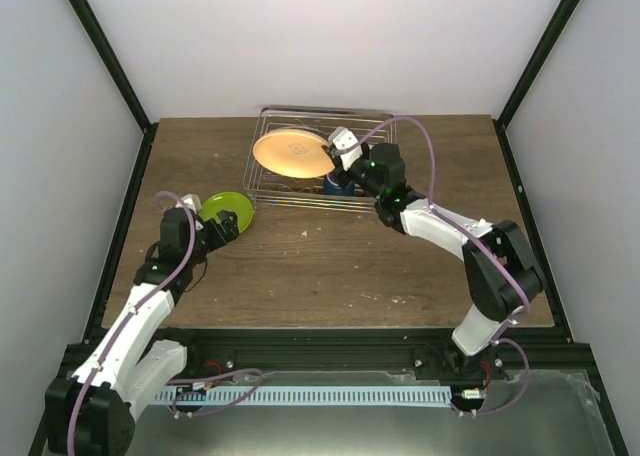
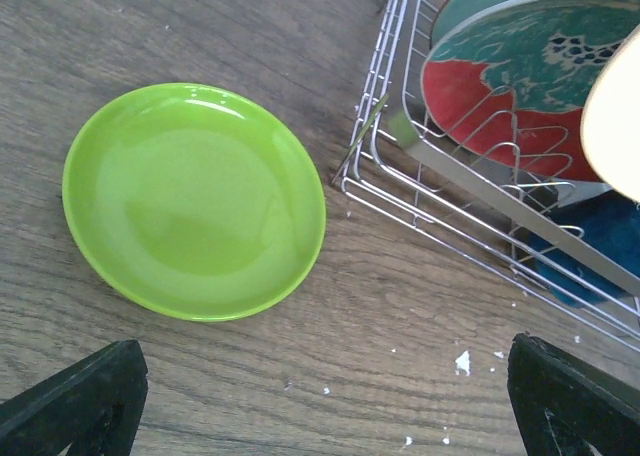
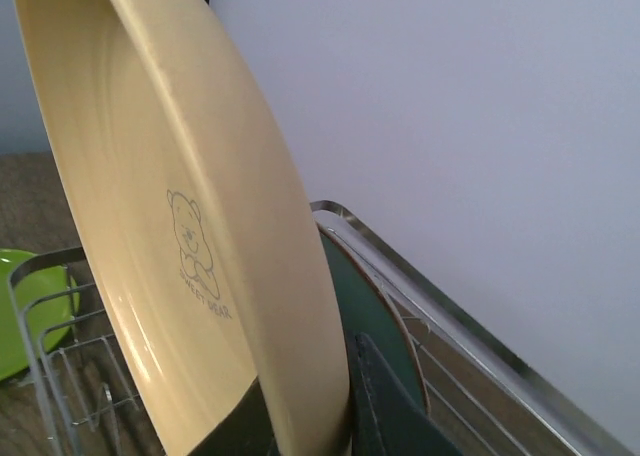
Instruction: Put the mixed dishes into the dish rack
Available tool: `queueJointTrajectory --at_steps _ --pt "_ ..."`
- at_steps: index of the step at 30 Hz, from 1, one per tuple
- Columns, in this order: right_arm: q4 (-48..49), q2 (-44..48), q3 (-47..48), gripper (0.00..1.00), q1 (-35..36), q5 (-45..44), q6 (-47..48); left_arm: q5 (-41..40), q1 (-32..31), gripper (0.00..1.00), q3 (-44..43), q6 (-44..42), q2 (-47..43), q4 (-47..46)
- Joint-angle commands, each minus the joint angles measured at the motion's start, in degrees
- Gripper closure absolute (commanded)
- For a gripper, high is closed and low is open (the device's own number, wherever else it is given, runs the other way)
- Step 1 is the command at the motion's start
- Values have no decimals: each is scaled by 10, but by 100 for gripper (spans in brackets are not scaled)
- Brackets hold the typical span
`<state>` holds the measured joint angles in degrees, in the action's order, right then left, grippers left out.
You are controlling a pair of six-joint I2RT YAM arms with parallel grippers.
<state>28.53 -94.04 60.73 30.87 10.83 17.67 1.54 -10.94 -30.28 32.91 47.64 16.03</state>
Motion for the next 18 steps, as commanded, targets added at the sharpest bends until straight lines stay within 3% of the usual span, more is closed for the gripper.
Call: queueJointTrajectory --at_steps 1,11,18 --pt "87 -25 18 99 -3 -1 70 -12 6 0 3 -7 20 -19" --pt "215 -101 -8 99 -5 -26 200 -14 14 0 9 -2 67 -55" --pt "215 -126 -11 99 -5 -50 247 -9 15 0 -2 -1 94 -66"
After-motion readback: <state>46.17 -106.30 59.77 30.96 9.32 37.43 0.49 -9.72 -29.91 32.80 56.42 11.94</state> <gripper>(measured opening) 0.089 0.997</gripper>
